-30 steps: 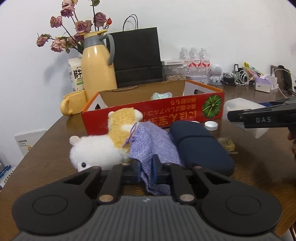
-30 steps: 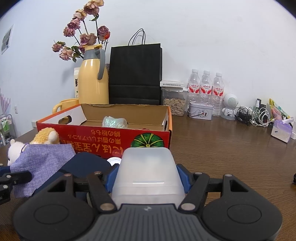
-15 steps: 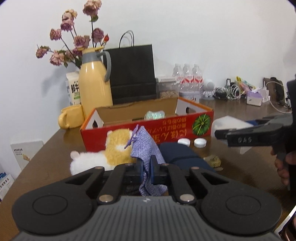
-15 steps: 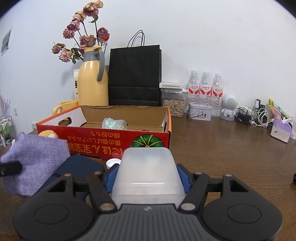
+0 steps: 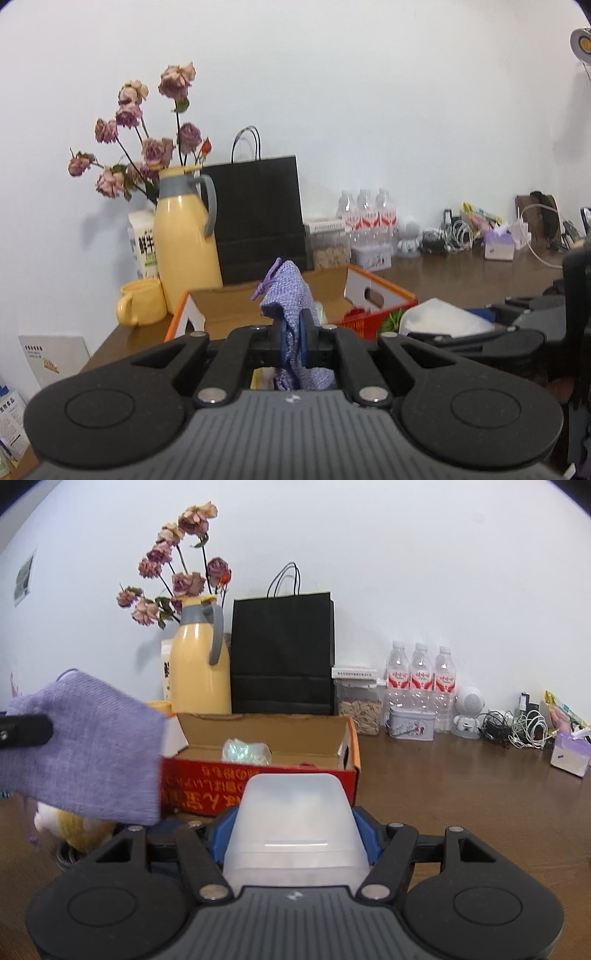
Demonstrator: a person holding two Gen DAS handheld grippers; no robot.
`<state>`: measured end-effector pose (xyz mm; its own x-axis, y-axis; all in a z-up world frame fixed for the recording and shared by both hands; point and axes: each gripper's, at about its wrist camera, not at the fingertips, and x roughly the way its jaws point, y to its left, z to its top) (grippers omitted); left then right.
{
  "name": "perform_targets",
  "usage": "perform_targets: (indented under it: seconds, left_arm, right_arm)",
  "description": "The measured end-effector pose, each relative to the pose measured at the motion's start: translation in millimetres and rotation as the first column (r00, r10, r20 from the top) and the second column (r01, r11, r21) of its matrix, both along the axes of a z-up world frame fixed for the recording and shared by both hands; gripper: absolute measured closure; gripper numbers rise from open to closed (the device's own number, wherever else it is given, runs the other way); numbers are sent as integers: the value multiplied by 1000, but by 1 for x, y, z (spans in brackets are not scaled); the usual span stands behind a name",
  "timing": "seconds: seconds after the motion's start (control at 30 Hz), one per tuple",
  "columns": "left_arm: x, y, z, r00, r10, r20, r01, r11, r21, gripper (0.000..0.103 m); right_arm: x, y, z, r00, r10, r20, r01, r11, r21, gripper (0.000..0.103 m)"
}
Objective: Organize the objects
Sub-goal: 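Carry the pouch with the left gripper while the right gripper carries the frosted box to the box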
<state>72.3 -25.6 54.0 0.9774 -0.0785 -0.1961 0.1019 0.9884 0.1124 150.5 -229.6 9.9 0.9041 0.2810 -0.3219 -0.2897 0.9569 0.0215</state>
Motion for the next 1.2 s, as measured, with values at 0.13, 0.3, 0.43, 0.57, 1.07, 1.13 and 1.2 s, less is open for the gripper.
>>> perform_targets:
  seconds: [0.13, 0.3, 0.43, 0.57, 1.07, 1.13, 1.2]
  left_arm:
    - [13, -3, 13, 999, 1, 43, -1, 1000, -17, 96]
    - [42, -1, 26, 998, 31, 50, -26, 995, -92, 96]
    - [73, 5, 30, 997, 67, 42, -60, 987, -152, 96]
    - [111, 15, 31, 994, 107, 16, -101, 972, -210, 96]
    - [197, 42, -13, 961, 204, -188, -248, 936, -249, 95]
    - [196, 41, -16, 960, 204, -191, -248, 938, -242, 95]
    - [195, 39, -17, 959, 207, -192, -250, 940, -233, 95]
  right_arm:
    - [9, 4, 13, 1000, 13, 28, -13, 1000, 14, 38]
    - [28, 14, 29, 998, 17, 67, -18, 1000, 22, 38]
    - [56, 27, 40, 997, 14, 80, -17, 999, 31, 38]
    - [93, 42, 46, 997, -5, 83, 3, 1000, 30, 38]
    - [163, 55, 15, 997, -46, -54, 49, 998, 47, 38]
    - [163, 55, 13, 997, -45, -63, 48, 998, 49, 38]
    - [162, 54, 13, 997, -46, -62, 49, 998, 49, 38]
